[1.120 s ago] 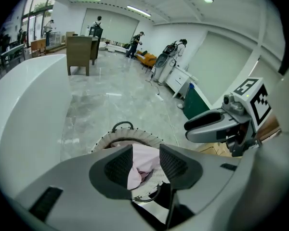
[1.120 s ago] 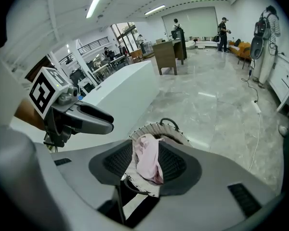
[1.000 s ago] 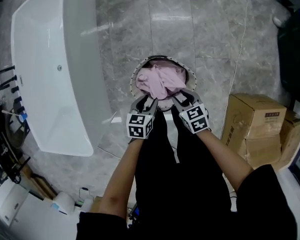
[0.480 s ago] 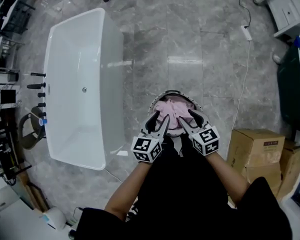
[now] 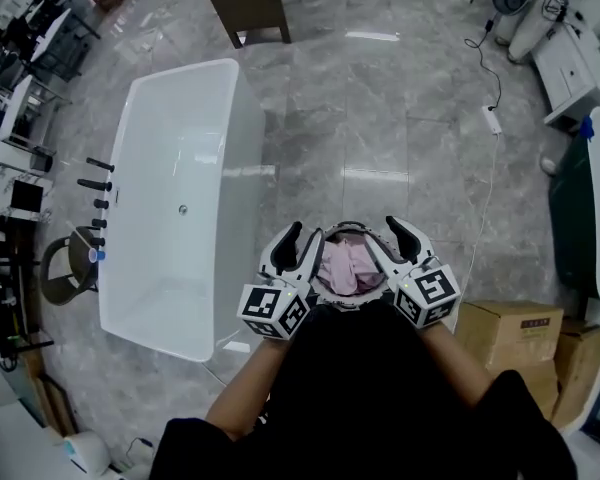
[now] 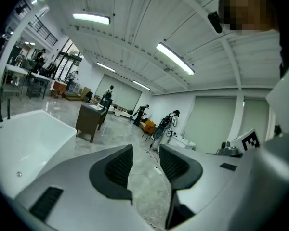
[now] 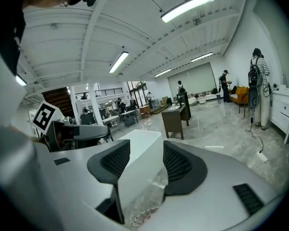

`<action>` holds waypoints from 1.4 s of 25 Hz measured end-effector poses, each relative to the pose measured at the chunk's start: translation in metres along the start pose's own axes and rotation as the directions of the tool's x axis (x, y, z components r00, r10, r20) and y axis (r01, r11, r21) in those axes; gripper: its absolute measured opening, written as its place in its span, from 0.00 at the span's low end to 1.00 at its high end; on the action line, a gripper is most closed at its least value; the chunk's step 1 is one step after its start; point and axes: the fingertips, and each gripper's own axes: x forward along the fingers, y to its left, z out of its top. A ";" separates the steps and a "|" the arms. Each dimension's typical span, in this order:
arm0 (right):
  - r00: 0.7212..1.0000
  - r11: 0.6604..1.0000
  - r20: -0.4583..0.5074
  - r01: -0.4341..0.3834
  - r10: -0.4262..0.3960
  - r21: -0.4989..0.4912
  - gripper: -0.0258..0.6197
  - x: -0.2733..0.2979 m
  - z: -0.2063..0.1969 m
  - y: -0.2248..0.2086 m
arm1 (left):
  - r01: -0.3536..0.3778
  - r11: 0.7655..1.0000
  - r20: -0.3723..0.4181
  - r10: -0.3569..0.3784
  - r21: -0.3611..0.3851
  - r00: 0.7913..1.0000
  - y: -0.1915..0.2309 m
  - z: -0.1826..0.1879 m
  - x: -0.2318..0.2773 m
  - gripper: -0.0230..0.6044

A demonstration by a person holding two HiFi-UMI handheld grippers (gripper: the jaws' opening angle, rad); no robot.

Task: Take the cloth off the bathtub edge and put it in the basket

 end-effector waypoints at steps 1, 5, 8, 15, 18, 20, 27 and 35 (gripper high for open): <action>1.000 1.000 0.018 -0.007 0.007 -0.006 0.36 -0.002 0.007 0.003 | 0.011 1.000 0.011 -0.012 0.027 1.000 -0.006 0.008 -0.003 0.32; 0.996 0.999 0.081 -0.025 0.027 -0.023 0.36 -0.013 0.025 0.020 | 0.042 0.996 0.032 -0.045 0.081 0.998 -0.024 0.023 -0.019 0.28; 0.992 0.999 0.127 -0.014 0.018 -0.033 0.36 -0.014 0.044 0.032 | 0.013 0.996 0.058 -0.018 0.093 0.998 -0.022 0.036 -0.028 0.10; 0.982 0.993 0.190 0.045 -0.024 -0.106 0.36 -0.021 0.066 0.050 | 0.020 0.987 0.124 -0.040 0.162 0.991 -0.030 0.057 -0.045 0.06; 0.979 0.991 0.198 0.074 -0.051 -0.112 0.34 -0.021 0.068 0.054 | 0.027 0.985 0.144 -0.052 0.173 0.988 -0.030 0.064 -0.053 0.06; 0.977 0.991 0.208 0.077 -0.053 -0.110 0.29 -0.022 0.068 0.057 | -0.002 0.981 0.157 -0.029 0.193 0.987 -0.029 0.066 -0.057 0.06; 0.980 0.985 0.187 0.091 -0.063 -0.144 0.12 -0.019 0.064 0.070 | -0.051 0.976 0.158 0.017 0.214 0.987 -0.016 0.067 -0.065 0.06; 0.985 0.975 0.148 0.116 -0.088 -0.190 0.09 -0.026 0.048 0.080 | -0.004 0.977 0.119 -0.021 0.212 0.993 -0.022 0.049 -0.063 0.06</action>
